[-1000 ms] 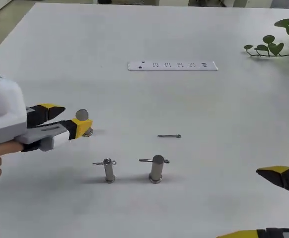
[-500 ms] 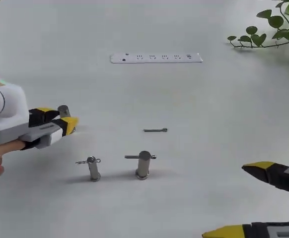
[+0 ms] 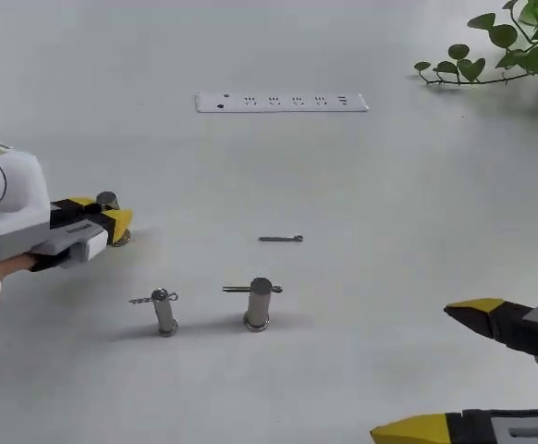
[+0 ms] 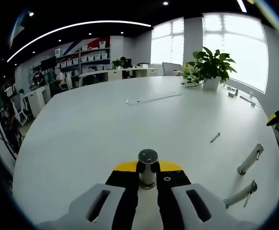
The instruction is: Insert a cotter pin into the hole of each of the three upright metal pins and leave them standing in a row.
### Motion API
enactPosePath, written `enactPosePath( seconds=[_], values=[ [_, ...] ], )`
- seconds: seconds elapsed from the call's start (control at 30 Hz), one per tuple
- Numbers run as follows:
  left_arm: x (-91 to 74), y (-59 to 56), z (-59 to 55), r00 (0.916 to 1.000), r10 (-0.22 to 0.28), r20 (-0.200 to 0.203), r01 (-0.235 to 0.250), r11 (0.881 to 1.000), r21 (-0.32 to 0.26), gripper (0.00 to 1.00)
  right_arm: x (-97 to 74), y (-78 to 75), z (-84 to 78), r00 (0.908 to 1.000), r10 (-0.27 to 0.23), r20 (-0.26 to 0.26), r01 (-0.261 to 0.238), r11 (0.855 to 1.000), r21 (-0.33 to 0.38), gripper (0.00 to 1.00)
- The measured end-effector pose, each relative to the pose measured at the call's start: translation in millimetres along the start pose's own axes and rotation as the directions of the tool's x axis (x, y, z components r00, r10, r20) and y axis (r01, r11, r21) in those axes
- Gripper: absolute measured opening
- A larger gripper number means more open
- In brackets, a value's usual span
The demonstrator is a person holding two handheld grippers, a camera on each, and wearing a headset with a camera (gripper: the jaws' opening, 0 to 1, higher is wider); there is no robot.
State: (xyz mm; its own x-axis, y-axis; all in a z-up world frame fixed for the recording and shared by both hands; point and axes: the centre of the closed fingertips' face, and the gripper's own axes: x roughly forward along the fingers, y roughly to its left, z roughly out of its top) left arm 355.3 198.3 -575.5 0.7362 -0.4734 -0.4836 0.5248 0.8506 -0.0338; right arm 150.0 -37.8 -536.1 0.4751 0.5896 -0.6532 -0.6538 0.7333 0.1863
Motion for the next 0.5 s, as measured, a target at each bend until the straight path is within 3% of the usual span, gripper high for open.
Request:
enactPosePath(
  seconds=[0.17, 0.3, 0.4, 0.5],
  values=[
    [-7.1, -4.4, 1.8, 0.9997, 0.004, -0.024, -0.004, 1.0, 0.024, 0.1, -0.9, -1.4, 2.2, 0.9999, -0.011, 0.0, 0.011, 1.0, -0.018, 0.88],
    [-18.8, -6.9, 14.7, 0.9999, 0.003, 0.011, -0.003, 1.0, 0.008, 0.1, -1.6, -1.3, 3.9, 0.9999, -0.011, 0.01, 0.011, 1.0, -0.019, 0.88],
    [-36.6, -5.2, 28.8, 0.9988, 0.027, 0.04, -0.027, 1.0, -0.004, 0.1, -2.1, 1.0, 5.3, 0.9998, -0.012, 0.018, 0.012, 1.0, -0.024, 0.88],
    [-53.7, -6.1, 35.8, 0.9979, 0.027, 0.058, -0.025, 0.999, -0.024, 0.1, -2.6, 4.2, 6.0, 0.9995, -0.007, 0.029, 0.008, 1.0, -0.023, 0.88]
  ],
)
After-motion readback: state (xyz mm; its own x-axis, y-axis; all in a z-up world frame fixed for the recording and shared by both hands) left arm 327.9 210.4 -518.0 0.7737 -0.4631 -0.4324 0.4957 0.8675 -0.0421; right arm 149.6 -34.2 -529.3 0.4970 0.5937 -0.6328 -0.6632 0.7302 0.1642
